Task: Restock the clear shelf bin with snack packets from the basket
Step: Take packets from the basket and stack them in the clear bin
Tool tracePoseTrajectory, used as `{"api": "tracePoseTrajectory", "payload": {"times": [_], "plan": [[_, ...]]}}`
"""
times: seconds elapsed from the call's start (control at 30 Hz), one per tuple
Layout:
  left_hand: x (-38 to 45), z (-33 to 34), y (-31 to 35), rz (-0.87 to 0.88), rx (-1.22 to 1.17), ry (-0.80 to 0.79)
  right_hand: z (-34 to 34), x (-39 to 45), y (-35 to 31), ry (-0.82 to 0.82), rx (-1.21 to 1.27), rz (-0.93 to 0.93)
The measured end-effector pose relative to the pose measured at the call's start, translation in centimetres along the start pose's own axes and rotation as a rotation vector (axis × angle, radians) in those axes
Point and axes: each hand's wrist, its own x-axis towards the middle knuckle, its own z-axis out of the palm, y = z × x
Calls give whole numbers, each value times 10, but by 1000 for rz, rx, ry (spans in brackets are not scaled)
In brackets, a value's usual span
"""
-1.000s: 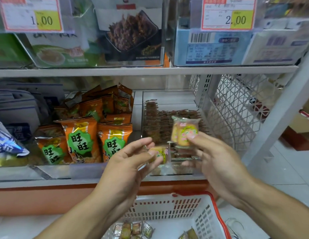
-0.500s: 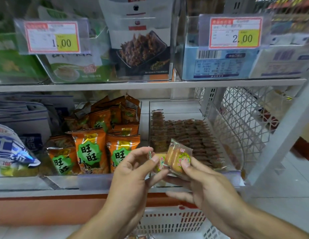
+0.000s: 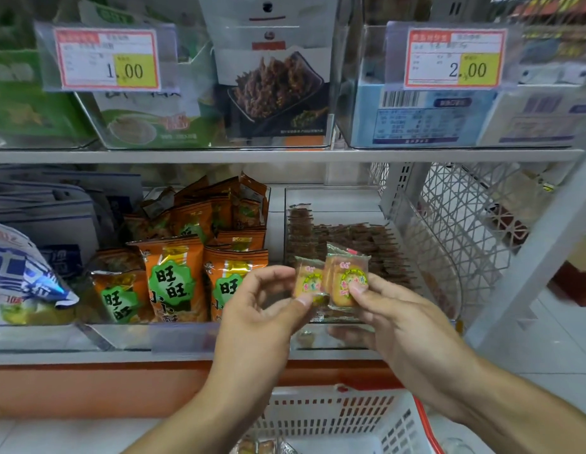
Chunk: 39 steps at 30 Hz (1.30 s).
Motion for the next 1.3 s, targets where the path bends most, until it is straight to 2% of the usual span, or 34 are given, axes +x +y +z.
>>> {"api": "tracePoseTrajectory", "payload": {"times": [0.13,0.23,0.3,0.37,0.43,0.5,0.53,0.6,0.73,0.87,1.03,1.2,1.3], "plan": [[2,5,-2,48,62,-83,4,1,0,-64,-8,64],[5,8,0,120,162,-128,1,9,-2,-53,-22,63],[11,8,0,174,334,-166,-4,20,-8,-78,-18,62],[16,10,-3,186,611,-226,-10,36,-14,-94,-68,80],[20,10,-9,264,922,-267,-18,60,-13,-13,-240,75],[24,12,-16,368,1146,-305,-28,91,-7,182,-464,25],[26,12,-19,394,1223,-318,-33,106,-5,269,-554,-4],[30,13,-23,417,1314,-327,-41,136,-3,312,-705,-63],[39,13,-23,477,1389,-326,-53,188,-10,318,-919,-59],[41,14,-21,453,1373,-328,-51,223,-14,236,-1055,7],[42,13,-19,443,1371,-365,-45,225,-4,383,-903,-38],[42,11,-17,440,1366,-385,-33,228,2,347,-865,-30],[42,12,-17,446,1347,-380,-32,226,3,404,-906,-74]]}}
